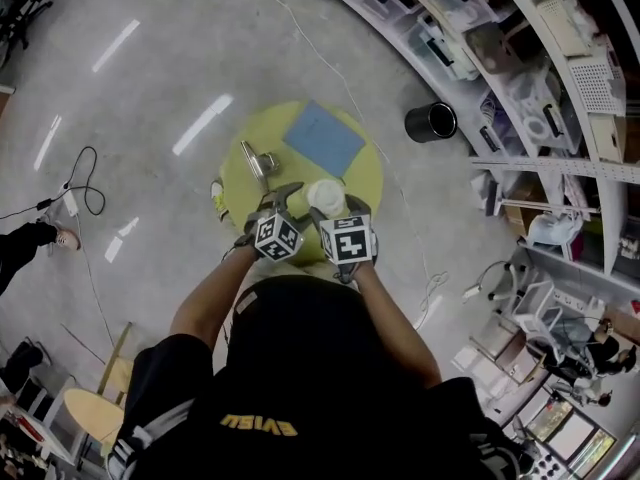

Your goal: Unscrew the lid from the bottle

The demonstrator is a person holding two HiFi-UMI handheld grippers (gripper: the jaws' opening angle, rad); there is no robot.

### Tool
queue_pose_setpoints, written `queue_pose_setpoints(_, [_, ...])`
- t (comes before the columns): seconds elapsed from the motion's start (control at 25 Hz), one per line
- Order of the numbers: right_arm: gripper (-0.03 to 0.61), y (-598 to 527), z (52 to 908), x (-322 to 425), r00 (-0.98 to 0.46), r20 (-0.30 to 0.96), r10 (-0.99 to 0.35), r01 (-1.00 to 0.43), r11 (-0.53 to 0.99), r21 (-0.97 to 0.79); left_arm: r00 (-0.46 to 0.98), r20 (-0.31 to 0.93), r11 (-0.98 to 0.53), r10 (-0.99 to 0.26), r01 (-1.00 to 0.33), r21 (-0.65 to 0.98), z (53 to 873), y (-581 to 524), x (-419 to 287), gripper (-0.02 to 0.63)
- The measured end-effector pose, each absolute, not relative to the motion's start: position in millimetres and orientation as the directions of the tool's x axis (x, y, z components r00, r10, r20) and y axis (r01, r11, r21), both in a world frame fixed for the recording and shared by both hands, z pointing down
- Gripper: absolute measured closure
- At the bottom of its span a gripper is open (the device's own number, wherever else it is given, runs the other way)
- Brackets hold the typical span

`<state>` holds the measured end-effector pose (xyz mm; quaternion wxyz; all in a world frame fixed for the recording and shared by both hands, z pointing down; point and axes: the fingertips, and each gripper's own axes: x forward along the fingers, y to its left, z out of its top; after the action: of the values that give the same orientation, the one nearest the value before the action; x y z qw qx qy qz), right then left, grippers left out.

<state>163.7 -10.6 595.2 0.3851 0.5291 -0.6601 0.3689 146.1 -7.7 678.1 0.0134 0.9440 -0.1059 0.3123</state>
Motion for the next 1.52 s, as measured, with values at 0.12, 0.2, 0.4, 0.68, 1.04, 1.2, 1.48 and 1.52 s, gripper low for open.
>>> queue_pose_setpoints(0.12, [0.229,-15,601,163,-0.116,0.909,-0.399,-0.986,0.156,-0.058,0.812,0.566,-0.989,-0.141,-0.142,-0.042,682,-8,157,0.256])
queue_pose_setpoints(0.2, [0.218,-22,605,165,-0.087,0.915,-0.394,-0.987,0.156,-0.027,0.826,0.553,-0.993,-0.113,-0.107,-0.043,683,-8,163,0.256])
queue_pose_setpoints(0.4, [0.212,-25,615,168,-0.055,0.929,-0.366,-0.985,0.171,0.009,0.849,0.523,-0.997,-0.073,-0.076,-0.015,687,-7,176,0.252])
queue_pose_setpoints(0.68, [0.215,-26,617,169,-0.082,0.93,-0.359,-0.968,0.249,0.011,0.862,0.506,-1.0,0.001,0.005,-0.007,689,-9,176,0.261])
queue_pose_setpoints(1.04, [0.216,-23,618,155,-0.118,0.941,-0.319,-0.849,0.523,0.07,0.864,0.502,-0.999,0.035,0.032,0.014,691,-8,169,0.264])
queue_pose_setpoints(1.2, [0.215,-21,619,154,-0.121,0.954,-0.274,-0.732,0.674,0.1,0.865,0.5,-0.999,0.045,0.035,0.03,691,-8,170,0.264])
queue_pose_setpoints(1.48, [0.215,-15,622,151,-0.142,0.967,-0.211,-0.542,0.834,0.103,0.866,0.497,-0.999,0.047,0.032,0.04,692,-7,169,0.264])
queue_pose_setpoints(1.52, [0.215,-14,622,151,-0.14,0.969,-0.204,-0.515,0.851,0.105,0.866,0.498,-0.999,0.047,0.028,0.045,693,-6,169,0.264])
